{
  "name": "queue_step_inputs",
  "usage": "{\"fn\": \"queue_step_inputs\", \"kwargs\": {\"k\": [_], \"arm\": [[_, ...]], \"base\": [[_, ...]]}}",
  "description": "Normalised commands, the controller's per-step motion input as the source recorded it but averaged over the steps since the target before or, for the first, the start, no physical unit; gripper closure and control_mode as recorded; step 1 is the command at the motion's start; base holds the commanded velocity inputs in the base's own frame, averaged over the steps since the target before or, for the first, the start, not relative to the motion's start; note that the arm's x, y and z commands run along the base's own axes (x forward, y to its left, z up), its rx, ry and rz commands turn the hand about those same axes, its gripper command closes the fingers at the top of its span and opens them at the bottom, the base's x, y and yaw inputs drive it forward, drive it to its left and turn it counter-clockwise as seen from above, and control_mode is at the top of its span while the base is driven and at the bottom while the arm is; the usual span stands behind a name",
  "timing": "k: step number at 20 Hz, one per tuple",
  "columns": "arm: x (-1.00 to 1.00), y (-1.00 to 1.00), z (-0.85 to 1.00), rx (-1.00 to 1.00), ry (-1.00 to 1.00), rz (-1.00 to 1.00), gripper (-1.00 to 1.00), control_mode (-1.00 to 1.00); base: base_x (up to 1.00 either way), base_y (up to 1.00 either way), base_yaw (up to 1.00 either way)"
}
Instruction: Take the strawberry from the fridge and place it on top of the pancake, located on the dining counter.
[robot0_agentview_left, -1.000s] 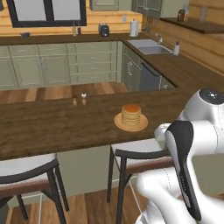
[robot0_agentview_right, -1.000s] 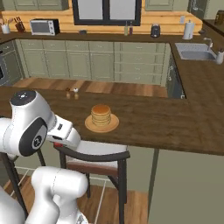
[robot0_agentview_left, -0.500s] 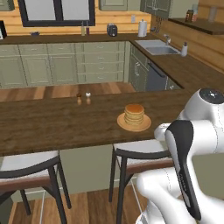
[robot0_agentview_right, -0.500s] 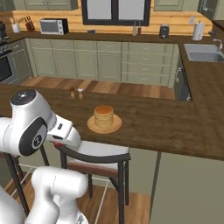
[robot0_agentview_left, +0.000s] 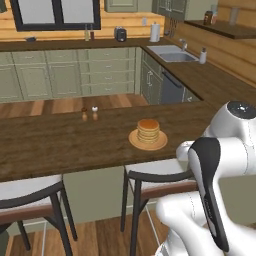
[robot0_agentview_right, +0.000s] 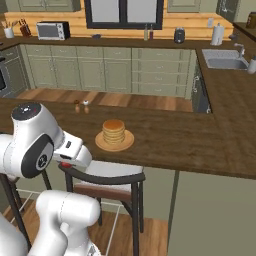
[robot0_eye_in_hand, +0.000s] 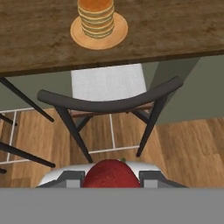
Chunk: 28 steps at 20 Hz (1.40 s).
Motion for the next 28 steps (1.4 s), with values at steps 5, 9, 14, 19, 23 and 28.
{"fn": "queue_step_inputs", "kwargs": {"k": [5, 9, 14, 19, 23, 28], "arm": [[0.00, 0.00, 0.00, 0.00, 0.00, 0.00, 1.00, 1.00], [0.00, 0.00, 0.00, 0.00, 0.00, 0.00, 1.00, 1.00], [0.12, 0.00, 0.00, 0.00, 0.00, 0.00, 1.00, -1.00], [0.78, -0.03, 0.25, 0.00, 0.00, 0.00, 1.00, -1.00], [1.00, 0.10, 0.28, -0.02, 0.00, 0.00, 1.00, -1.00], [1.00, 0.08, 0.17, -0.02, 0.00, 0.00, 1.00, -1.00]], "base": [[0.03, -0.02, -0.02], [0.00, 0.00, 0.00], [0.03, 0.00, 0.00], [0.00, 0.00, 0.00], [0.00, 0.00, 0.00], [0.00, 0.00, 0.00]]}}
